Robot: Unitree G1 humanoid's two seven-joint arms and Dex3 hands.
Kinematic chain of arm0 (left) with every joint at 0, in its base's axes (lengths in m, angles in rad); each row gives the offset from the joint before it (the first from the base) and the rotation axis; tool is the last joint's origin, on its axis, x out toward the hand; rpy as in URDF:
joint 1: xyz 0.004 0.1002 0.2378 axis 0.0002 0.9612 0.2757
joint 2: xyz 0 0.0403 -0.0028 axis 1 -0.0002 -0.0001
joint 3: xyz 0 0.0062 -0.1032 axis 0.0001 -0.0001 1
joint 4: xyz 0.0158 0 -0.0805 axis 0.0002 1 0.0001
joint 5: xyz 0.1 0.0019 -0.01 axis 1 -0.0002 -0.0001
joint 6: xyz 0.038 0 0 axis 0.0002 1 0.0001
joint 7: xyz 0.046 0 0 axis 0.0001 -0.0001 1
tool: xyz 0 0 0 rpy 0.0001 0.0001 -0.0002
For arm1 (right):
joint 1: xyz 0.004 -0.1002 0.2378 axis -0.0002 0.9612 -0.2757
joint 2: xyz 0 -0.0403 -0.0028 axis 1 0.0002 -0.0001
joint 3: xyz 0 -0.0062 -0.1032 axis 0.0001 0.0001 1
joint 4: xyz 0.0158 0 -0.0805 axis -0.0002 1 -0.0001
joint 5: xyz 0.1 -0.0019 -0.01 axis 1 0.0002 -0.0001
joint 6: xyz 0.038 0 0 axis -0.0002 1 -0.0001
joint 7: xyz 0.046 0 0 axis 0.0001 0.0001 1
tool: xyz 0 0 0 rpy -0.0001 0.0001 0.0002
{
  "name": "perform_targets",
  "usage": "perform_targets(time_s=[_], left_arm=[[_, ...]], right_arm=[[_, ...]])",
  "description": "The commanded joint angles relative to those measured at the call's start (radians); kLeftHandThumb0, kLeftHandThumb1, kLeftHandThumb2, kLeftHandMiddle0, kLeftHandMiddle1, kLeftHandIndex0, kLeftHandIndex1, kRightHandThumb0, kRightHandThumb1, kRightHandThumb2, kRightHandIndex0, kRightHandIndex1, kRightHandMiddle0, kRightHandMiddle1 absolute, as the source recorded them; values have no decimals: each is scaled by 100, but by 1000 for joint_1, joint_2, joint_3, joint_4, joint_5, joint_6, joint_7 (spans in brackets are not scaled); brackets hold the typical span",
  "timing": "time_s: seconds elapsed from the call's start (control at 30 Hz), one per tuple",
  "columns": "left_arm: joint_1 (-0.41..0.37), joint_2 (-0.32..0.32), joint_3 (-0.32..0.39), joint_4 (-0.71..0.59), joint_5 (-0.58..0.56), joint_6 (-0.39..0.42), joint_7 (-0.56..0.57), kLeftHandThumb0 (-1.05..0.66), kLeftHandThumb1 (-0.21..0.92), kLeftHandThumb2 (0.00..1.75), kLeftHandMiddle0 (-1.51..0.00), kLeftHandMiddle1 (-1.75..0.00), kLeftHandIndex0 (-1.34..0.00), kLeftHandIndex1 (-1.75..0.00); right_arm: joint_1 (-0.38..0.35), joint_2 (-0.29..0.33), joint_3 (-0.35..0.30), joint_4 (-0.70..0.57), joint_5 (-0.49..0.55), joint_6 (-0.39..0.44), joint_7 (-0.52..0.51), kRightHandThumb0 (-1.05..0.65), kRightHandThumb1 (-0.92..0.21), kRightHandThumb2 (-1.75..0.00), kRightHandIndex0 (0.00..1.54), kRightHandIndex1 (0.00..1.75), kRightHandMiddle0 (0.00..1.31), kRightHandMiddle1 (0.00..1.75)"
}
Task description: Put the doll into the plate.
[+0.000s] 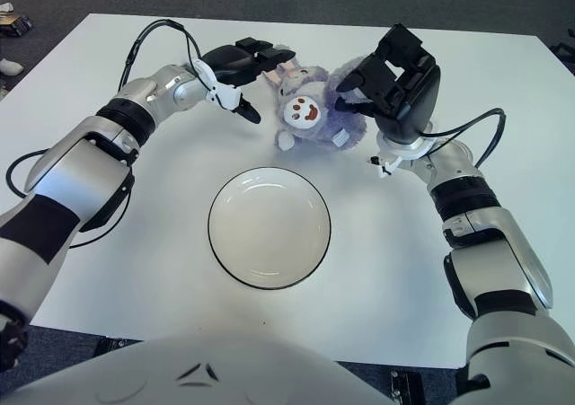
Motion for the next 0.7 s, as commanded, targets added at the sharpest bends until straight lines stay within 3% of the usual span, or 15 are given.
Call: perform_targets(time_s=[0.0, 0.13, 0.37, 0.67], left_arm=[[-29, -6, -7, -11, 7, -15, -22, -105, 84, 15, -1, -10, 0, -1], [-30, -19, -4, -16, 1, -21, -37, -105, 83, 14, 0, -9, 0, 0], [-24, -46, -21, -29, 22, -38, -5, -105, 83, 13, 0, -1, 0, 0], [-27, -65, -60, -26, 74, -46, 78, -103, 83, 12, 0, 0, 0, 0]], right_arm=[[20, -28, -32, -15, 47, -42, 37, -1, -5, -161, 82, 175, 62, 167], [63, -52, -67, -23, 90, -68, 102, -1, -4, -162, 83, 175, 62, 167], [128, -2, -122, -97, 233, -100, 298, -1, 0, -165, 85, 175, 66, 165], [147, 89, -188, -154, 202, -43, 293, -1, 2, -167, 87, 175, 70, 162]])
